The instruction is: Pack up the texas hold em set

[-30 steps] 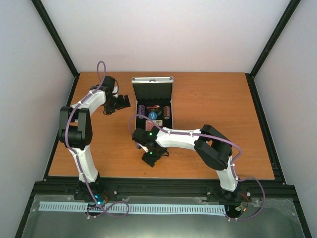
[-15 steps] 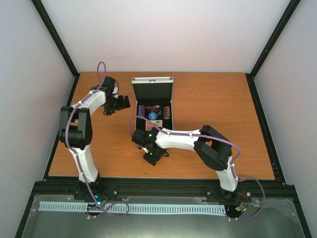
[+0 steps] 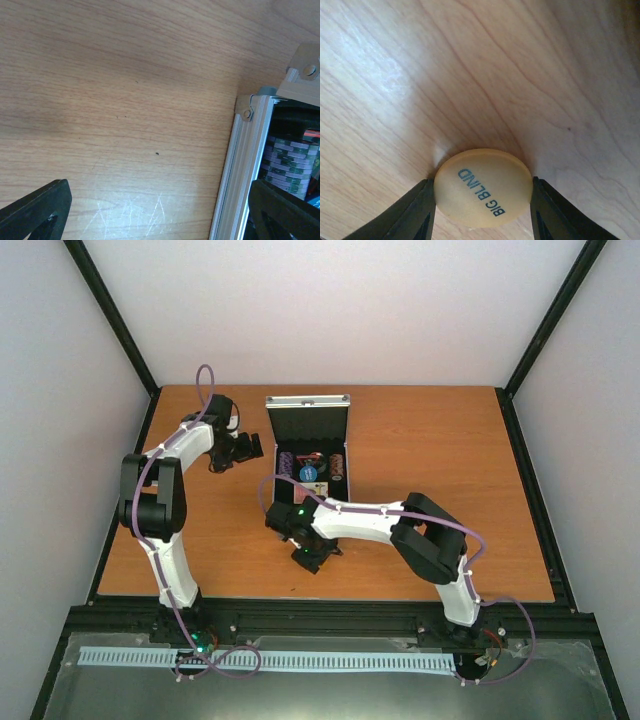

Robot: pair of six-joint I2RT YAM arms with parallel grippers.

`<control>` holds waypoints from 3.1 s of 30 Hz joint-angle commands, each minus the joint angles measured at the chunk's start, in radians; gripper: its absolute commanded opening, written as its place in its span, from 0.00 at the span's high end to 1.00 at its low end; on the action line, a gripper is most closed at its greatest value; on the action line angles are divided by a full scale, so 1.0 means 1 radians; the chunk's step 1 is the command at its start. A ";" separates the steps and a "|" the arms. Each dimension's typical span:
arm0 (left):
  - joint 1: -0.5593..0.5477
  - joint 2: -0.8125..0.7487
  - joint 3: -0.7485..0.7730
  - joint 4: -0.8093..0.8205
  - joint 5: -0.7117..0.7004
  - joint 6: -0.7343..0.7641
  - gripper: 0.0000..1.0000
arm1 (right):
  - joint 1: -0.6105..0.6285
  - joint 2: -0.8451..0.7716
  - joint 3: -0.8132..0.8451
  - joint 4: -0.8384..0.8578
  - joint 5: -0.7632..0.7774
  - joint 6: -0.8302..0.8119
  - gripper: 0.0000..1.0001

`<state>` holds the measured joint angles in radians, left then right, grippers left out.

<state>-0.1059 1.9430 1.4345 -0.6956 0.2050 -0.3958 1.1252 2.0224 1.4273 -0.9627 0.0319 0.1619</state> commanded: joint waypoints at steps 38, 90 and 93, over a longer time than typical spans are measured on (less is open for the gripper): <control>0.003 -0.002 0.006 0.013 0.021 0.003 0.00 | -0.441 0.351 0.684 0.070 0.139 -0.128 0.65; 0.003 -0.038 0.109 -0.049 -0.005 -0.025 0.00 | -0.605 -0.114 0.694 -0.010 0.004 0.031 0.00; 0.003 -0.050 0.110 -0.057 -0.009 -0.019 0.00 | -0.621 -0.028 0.802 -0.001 -0.020 0.028 0.00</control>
<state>-0.1059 1.9415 1.5032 -0.7223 0.2077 -0.4149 0.5182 1.8748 2.1399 -0.9558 0.0669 0.1570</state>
